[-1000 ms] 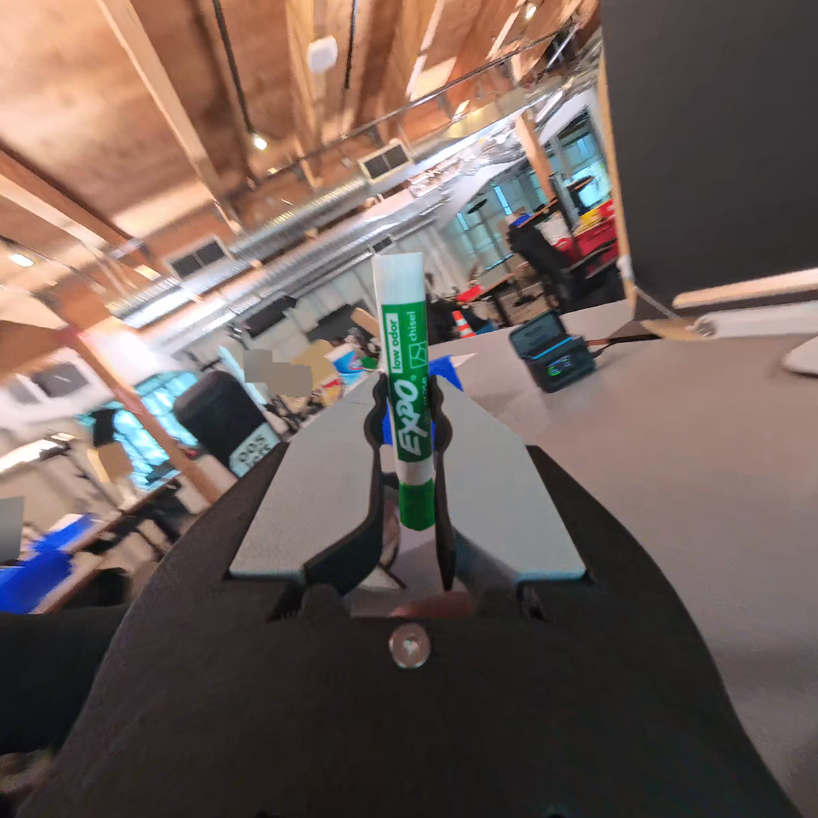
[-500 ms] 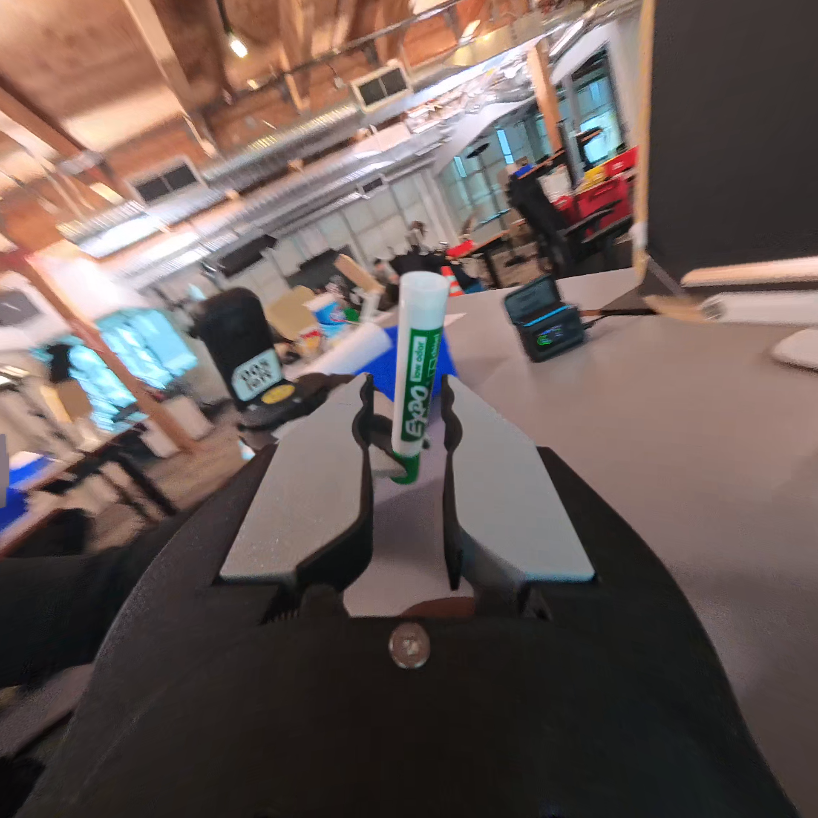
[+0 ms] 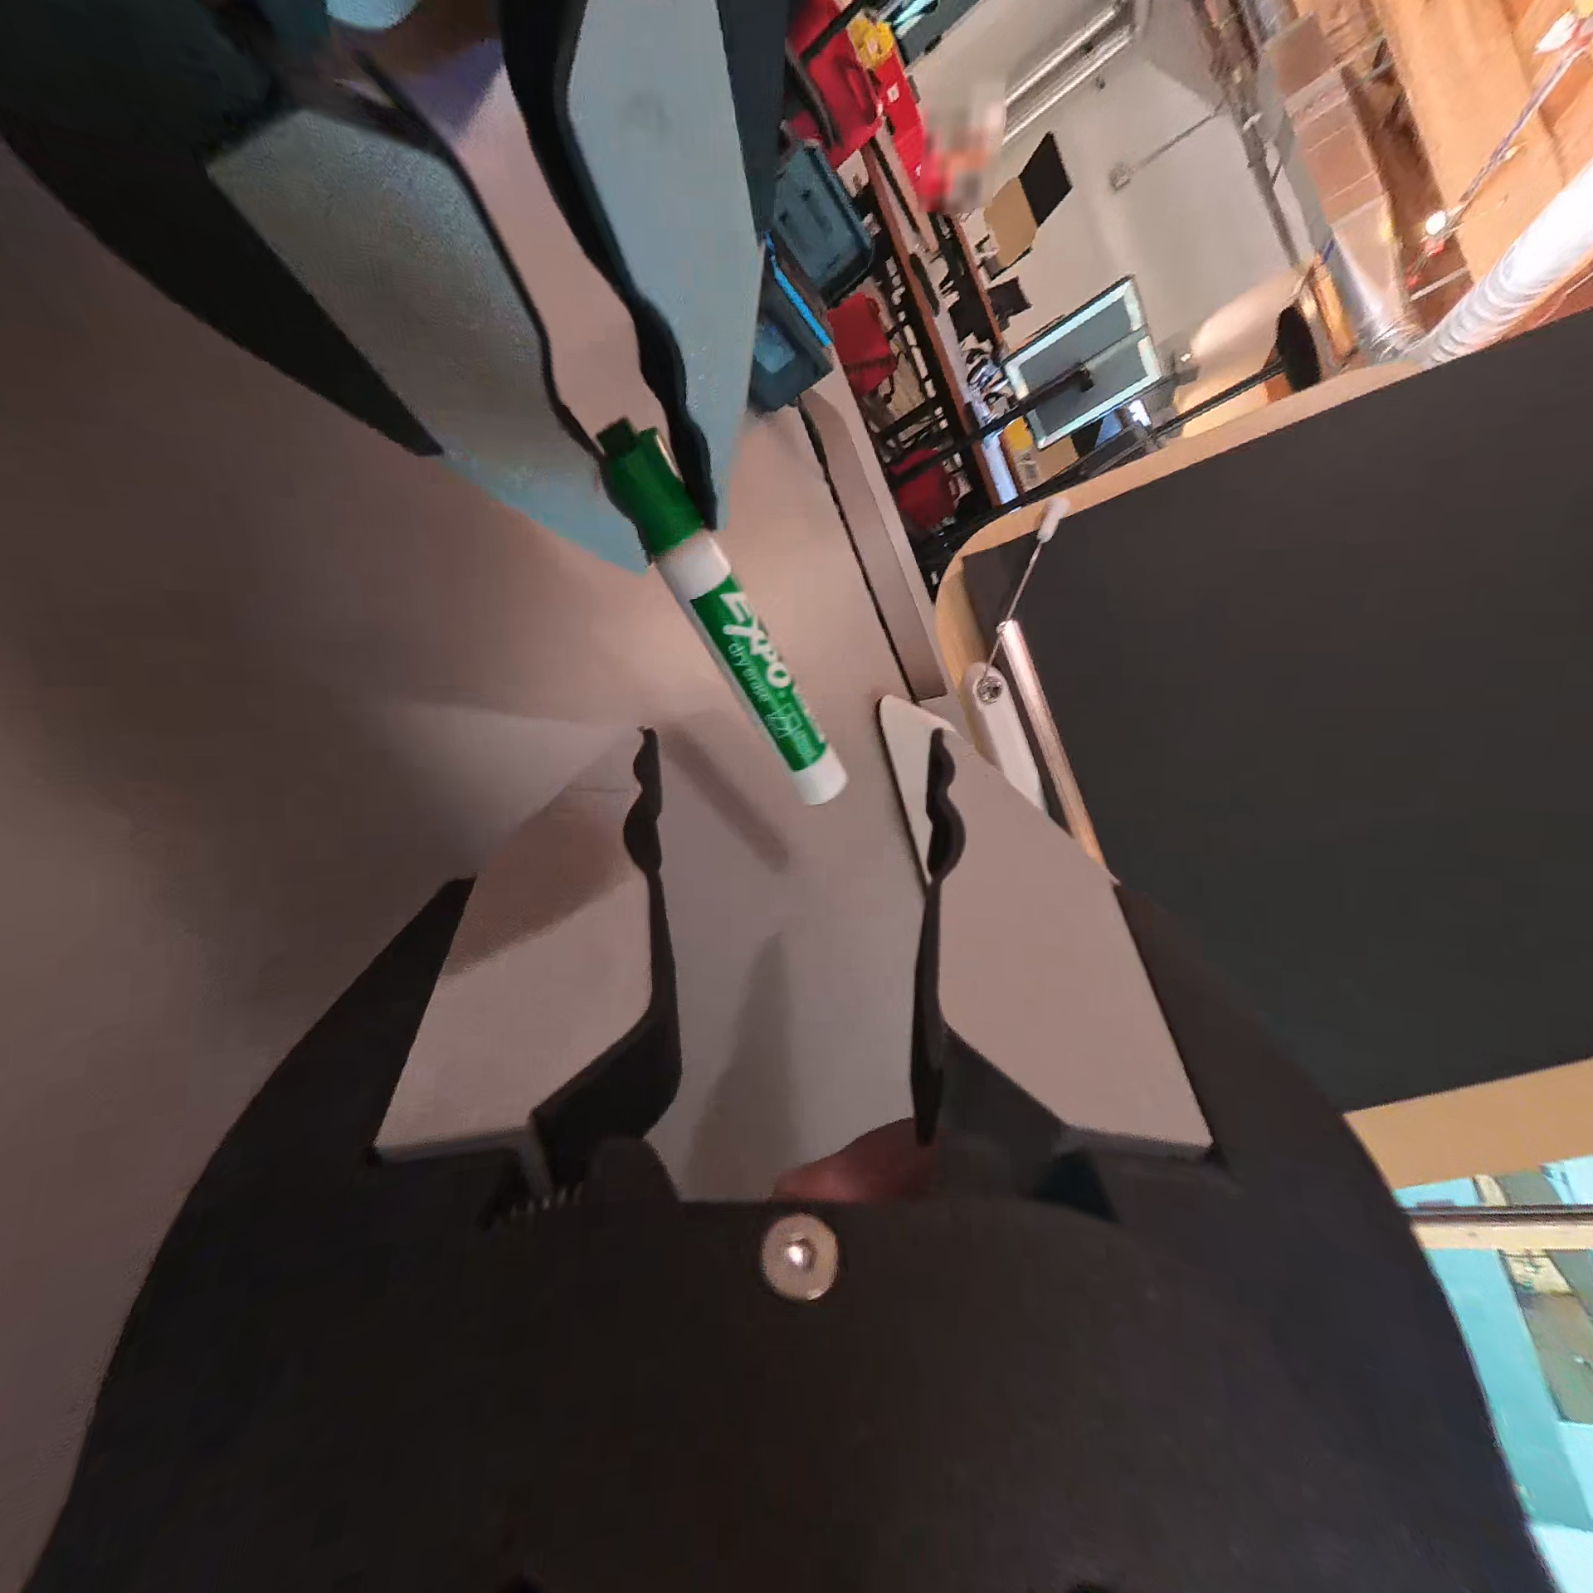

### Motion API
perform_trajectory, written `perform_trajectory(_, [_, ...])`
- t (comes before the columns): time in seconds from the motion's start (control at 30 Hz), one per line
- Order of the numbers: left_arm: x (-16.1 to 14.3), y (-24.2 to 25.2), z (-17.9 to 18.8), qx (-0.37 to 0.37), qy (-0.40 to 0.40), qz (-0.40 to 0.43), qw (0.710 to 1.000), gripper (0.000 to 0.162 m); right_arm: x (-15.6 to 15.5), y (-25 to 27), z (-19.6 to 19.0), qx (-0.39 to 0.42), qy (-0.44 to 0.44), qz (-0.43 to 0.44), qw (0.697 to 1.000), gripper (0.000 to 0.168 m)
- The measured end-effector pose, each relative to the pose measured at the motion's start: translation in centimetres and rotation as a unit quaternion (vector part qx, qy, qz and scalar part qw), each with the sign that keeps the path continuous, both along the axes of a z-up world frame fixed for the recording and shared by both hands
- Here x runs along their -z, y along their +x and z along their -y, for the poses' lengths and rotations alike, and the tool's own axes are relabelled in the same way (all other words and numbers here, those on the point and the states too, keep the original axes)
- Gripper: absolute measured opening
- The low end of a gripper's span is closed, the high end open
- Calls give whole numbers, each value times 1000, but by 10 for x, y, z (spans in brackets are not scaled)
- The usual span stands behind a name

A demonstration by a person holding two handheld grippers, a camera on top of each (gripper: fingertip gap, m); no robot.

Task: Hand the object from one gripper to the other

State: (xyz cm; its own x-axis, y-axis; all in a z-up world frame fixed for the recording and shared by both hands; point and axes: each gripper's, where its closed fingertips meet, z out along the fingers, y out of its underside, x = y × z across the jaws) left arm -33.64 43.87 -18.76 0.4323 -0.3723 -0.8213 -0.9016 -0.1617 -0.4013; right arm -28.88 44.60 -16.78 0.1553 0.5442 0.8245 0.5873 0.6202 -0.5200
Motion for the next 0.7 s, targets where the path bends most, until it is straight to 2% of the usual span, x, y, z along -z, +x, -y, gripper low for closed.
perform_trajectory(0.1, [-5, 10, 2, 40, 30, -53, 997, 14, 1, 2, -2, 3, 20, 13, 1000, 55])
perform_trajectory(0.27, [-27, 37, 12, 105, 78, -7, 991, 14, 4, 1, 0, -4, 19, 14, 1000, 53])
perform_trajectory(0.33, [-30, 44, 18, 134, 88, -5, 987, 14, 1, 2, -1, -3, 29, 11, 1000, 41])
perform_trajectory(0.4, [-28, 47, 19, 146, 82, 3, 986, 14, -5, 5, -2, -3, 38, 1, 999, 20])
perform_trajectory(0.47, [-32, 48, 18, 143, 83, 43, 985, 15, -7, 6, -3, 0, 22, -2, 1000, 20])
perform_trajectory(0.57, [-60, 45, 17, 130, 121, 173, 969, 24, -20, 13, -15, 38, 2, -36, 999, 17])
perform_trajectory(0.63, [-76, 35, 18, 121, 129, 249, 952, 32, -33, 21, -23, 53, -32, -86, 994, 16])
perform_trajectory(0.7, [-87, 23, 16, 107, 145, 295, 938, 34, -45, 28, -27, 48, -100, -147, 983, 16])
